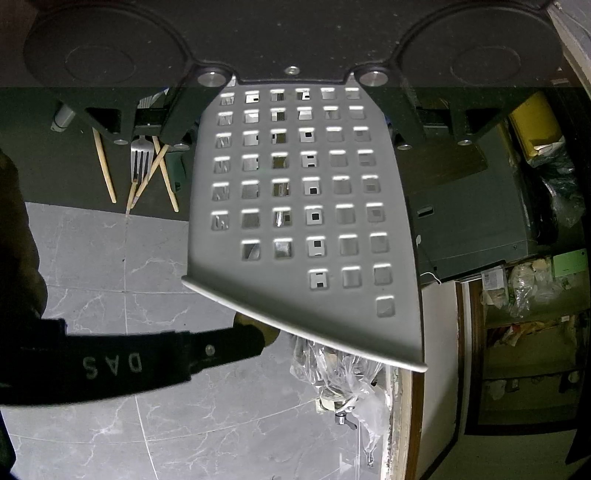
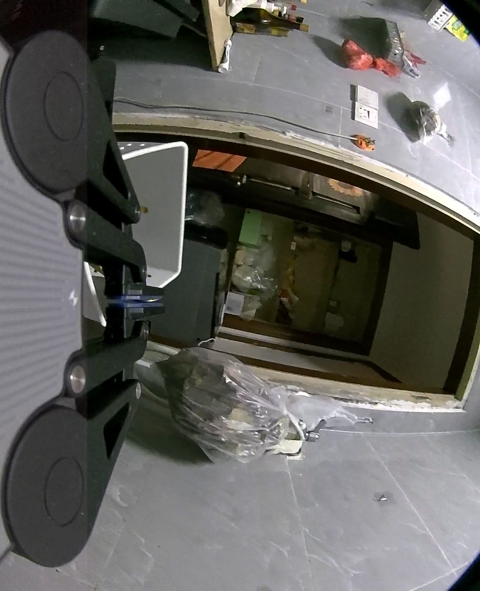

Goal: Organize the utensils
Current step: 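Lift the gold spoon with the right gripper and release it into the caddy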

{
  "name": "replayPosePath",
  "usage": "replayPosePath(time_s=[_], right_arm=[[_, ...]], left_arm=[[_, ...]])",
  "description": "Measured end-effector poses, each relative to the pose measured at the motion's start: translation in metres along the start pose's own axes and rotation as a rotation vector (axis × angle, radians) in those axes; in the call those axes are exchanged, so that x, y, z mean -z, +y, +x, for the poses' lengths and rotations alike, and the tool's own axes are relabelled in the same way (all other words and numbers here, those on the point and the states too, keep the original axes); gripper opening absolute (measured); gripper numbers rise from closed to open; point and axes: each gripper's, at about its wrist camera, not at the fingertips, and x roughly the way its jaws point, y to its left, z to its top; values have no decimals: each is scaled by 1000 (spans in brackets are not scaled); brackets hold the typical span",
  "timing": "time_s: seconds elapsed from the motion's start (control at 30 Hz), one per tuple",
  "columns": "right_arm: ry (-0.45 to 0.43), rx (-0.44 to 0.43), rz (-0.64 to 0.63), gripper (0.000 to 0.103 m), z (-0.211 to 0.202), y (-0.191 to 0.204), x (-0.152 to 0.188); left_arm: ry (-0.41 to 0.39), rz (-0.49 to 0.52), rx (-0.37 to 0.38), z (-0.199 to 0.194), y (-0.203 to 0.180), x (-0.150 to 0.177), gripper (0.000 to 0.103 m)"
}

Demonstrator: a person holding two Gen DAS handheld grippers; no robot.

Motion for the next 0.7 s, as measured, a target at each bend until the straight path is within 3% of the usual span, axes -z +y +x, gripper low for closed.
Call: replayPosePath(time_s=[0.7], right_arm=[[66,-18,12,3,9,-2,10]], left_arm=[[-1,0,-1,0,0,0,76]])
